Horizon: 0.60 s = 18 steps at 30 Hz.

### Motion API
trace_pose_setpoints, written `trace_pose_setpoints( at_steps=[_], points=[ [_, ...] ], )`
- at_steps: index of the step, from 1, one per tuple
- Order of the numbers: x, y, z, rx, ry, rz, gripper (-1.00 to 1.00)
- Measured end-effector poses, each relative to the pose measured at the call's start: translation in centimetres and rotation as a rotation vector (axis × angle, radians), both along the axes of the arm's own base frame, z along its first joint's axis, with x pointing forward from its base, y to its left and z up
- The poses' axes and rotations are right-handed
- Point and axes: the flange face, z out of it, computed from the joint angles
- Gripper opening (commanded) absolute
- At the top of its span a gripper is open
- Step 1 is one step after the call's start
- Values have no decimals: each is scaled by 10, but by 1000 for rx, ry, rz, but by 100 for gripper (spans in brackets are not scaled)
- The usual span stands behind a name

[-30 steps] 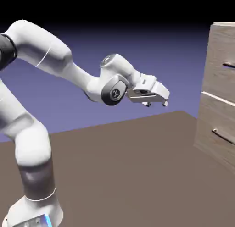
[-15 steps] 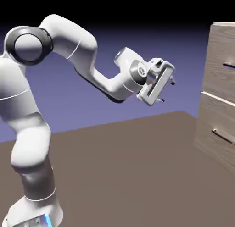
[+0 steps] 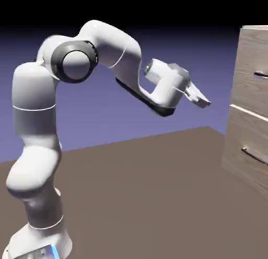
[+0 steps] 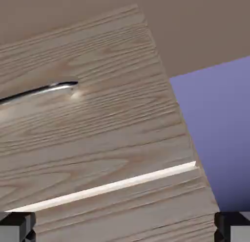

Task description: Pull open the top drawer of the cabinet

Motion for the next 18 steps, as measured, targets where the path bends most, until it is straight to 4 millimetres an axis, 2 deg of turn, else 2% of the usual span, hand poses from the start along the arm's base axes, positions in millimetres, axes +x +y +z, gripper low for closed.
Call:
trace_pose_setpoints(
  at_steps=[9, 14, 18],
  points=[
    [43, -18, 7, -543, -139, 275, 0],
    [67, -42, 16, -849, -224, 369, 0],
    [86, -69, 24, -1098, -285, 408, 0]
  ],
)
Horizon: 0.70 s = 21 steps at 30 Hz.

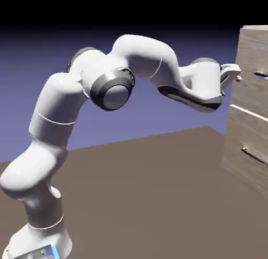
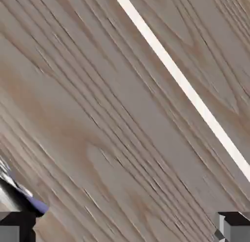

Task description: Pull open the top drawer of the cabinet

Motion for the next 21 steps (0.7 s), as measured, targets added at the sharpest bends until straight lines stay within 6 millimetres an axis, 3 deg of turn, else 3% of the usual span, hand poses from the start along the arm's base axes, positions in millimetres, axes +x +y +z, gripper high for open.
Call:
trace_pose_setpoints(
  at_steps=[8, 18, 19, 21],
  points=[
    [31, -73, 18, -459, -163, 3, 0],
    [79, -73, 19, -458, -163, 2, 0],
    [81, -73, 18, -459, -163, 3, -100],
    [81, -73, 18, -459, -163, 3, -100]
  ],
)
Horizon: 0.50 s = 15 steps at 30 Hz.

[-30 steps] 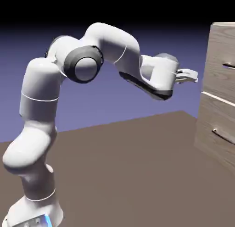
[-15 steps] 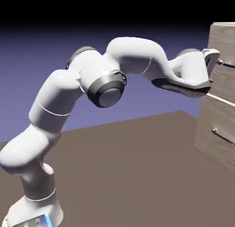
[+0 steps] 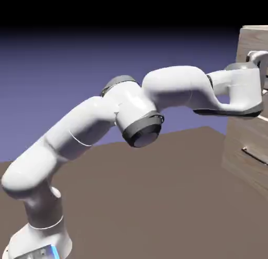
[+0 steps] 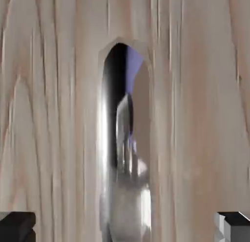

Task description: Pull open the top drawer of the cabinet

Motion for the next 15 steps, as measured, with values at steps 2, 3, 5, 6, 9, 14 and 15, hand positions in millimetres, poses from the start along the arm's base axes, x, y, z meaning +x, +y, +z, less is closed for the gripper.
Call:
trace_pose_setpoints(
  at_steps=[2, 3, 5, 6, 9, 14, 15],
  points=[
    [-9, 0, 0, 0, 0, -1, -100],
    [-13, 0, 0, 0, -1, 0, -100],
    [-23, 0, 0, 0, 0, -1, -100],
    [-28, 0, 0, 0, 0, -1, -100],
    [-45, 0, 0, 0, 0, -1, -100],
    [-79, 0, 0, 0, -1, -1, -100],
    [-86, 0, 0, 0, -1, -1, -100]
  ],
)
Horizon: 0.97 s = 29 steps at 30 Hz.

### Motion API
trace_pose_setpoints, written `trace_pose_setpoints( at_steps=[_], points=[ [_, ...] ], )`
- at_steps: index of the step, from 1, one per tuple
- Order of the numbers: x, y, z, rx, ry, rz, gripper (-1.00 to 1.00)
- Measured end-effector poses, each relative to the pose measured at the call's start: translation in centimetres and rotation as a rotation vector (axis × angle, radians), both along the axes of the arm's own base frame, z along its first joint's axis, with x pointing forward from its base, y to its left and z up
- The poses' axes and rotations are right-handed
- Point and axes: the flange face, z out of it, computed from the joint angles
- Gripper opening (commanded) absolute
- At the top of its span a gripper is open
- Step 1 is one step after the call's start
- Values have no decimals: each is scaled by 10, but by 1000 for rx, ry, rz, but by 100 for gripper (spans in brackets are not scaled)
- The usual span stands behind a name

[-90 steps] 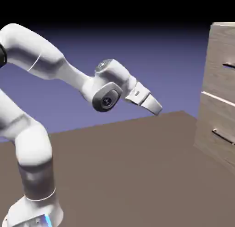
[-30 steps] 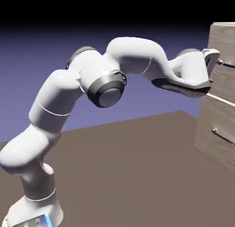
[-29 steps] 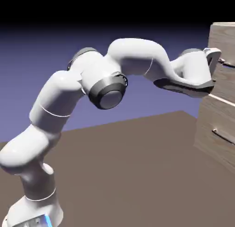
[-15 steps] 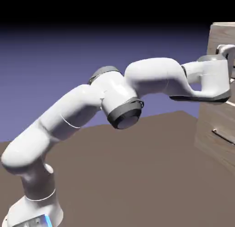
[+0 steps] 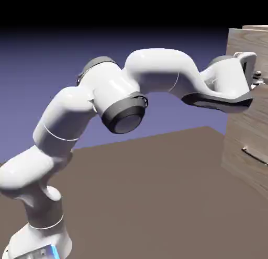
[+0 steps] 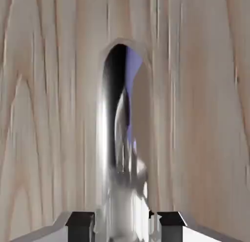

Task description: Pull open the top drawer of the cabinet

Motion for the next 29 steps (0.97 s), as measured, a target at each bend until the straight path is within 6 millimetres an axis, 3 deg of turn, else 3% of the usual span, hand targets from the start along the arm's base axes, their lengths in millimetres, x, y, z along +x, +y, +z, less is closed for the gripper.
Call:
trace_pose_setpoints(
  at_steps=[8, 26, 27, 29],
  points=[
    [-55, 0, 0, 0, 0, 0, -100],
    [-144, 0, 0, 0, 0, 0, -100],
    [-149, 0, 0, 0, 0, 0, 100],
    [-149, 0, 0, 0, 1, 1, 100]
  ],
)
